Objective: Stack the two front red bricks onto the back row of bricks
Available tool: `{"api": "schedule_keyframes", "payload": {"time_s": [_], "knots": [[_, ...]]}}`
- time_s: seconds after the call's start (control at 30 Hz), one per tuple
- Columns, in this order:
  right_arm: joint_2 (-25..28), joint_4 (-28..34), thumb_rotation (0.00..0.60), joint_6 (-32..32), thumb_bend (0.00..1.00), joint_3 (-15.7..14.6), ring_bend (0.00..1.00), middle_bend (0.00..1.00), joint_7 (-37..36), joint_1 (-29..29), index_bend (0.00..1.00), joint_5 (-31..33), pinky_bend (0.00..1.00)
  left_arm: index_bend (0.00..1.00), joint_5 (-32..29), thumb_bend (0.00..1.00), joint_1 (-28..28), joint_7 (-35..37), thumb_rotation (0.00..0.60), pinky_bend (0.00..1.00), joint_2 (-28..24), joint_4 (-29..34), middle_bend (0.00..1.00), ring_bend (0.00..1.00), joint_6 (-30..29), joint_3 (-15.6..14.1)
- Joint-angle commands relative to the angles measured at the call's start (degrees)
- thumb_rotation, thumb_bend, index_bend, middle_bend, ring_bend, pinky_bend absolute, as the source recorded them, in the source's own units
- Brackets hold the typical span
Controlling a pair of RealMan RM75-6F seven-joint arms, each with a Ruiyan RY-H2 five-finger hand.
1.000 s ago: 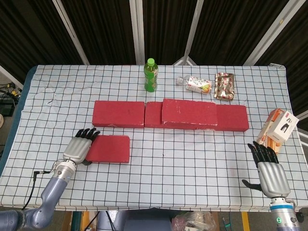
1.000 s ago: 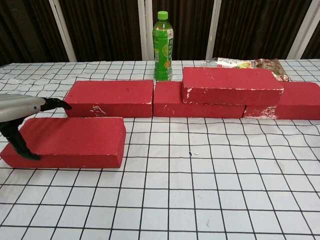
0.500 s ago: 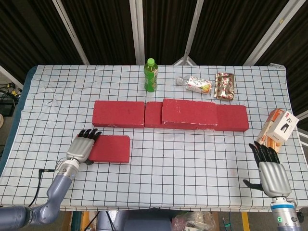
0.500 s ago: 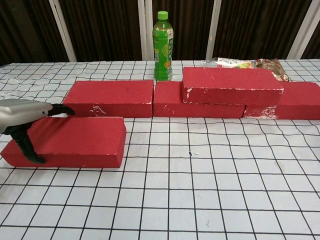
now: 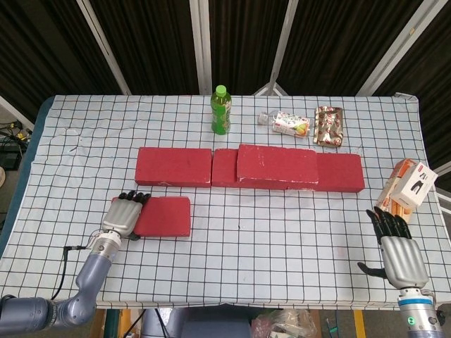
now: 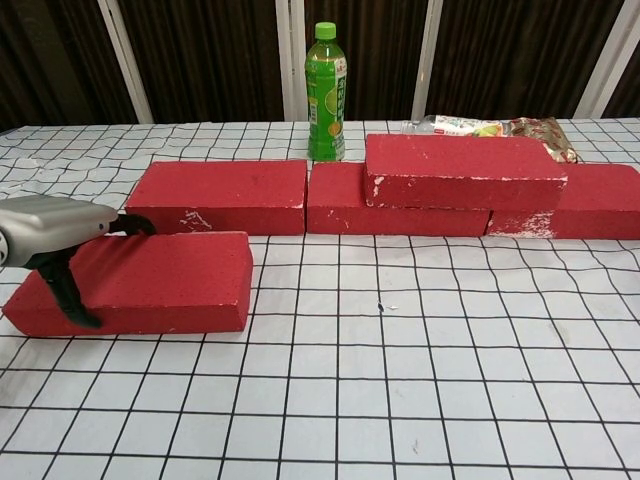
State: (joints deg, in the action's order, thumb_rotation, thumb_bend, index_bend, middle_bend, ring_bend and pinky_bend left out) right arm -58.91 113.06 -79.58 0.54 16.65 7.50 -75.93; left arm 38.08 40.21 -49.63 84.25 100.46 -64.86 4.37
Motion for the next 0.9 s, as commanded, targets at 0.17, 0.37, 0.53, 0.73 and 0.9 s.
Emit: {"api": "schedule_keyframes", "payload": {"time_s": [0.17, 0.37, 0.53, 0.73, 0.9], "knots": [[0.0, 0.0, 0.600, -0.1, 0.13, 0.2, 0.00, 0.00, -0.1, -0.2, 0.02, -0.1, 0.00, 0.24, -1.1, 0.06, 1.0, -0.7, 0.600, 0.32, -0.7, 1.2, 0.33, 0.23, -1.2, 0.5], [-0.2, -0.2, 0.600, 0.2, 0.13, 0.5, 0.00, 0.00, 0.3, -0.2, 0.02, 0.4, 0.00, 0.25, -1.3, 0.06, 2.9, -0.9, 0.600, 0.32, -5.8, 8.2, 0.31, 0.23, -2.3, 3.6], [-0.4, -0.4, 0.600, 0.5, 0.13, 1.0, 0.00, 0.00, 0.5, -0.1, 0.02, 1.7, 0.00, 0.25, -3.9, 0.06, 6.2, -2.7, 0.600, 0.32, -12.8, 14.3, 0.29, 0.23, -1.1, 7.1], [-0.9, -1.0, 0.600, 0.8, 0.13, 1.8, 0.00, 0.00, 1.5, 0.2, 0.02, 3.8, 0.00, 0.25, -13.6, 0.06, 12.8, -6.2, 0.600, 0.29, -16.8, 12.1, 0.27, 0.20, 2.1, 11.2], [-1.4, -1.4, 0.600, 0.7, 0.13, 2.5, 0.00, 0.00, 3.0, 0.2, 0.02, 6.2, 0.00, 0.25, -21.2, 0.06, 18.6, -7.3, 0.600, 0.28, -16.2, 5.8, 0.24, 0.17, 7.1, 12.5]]}}
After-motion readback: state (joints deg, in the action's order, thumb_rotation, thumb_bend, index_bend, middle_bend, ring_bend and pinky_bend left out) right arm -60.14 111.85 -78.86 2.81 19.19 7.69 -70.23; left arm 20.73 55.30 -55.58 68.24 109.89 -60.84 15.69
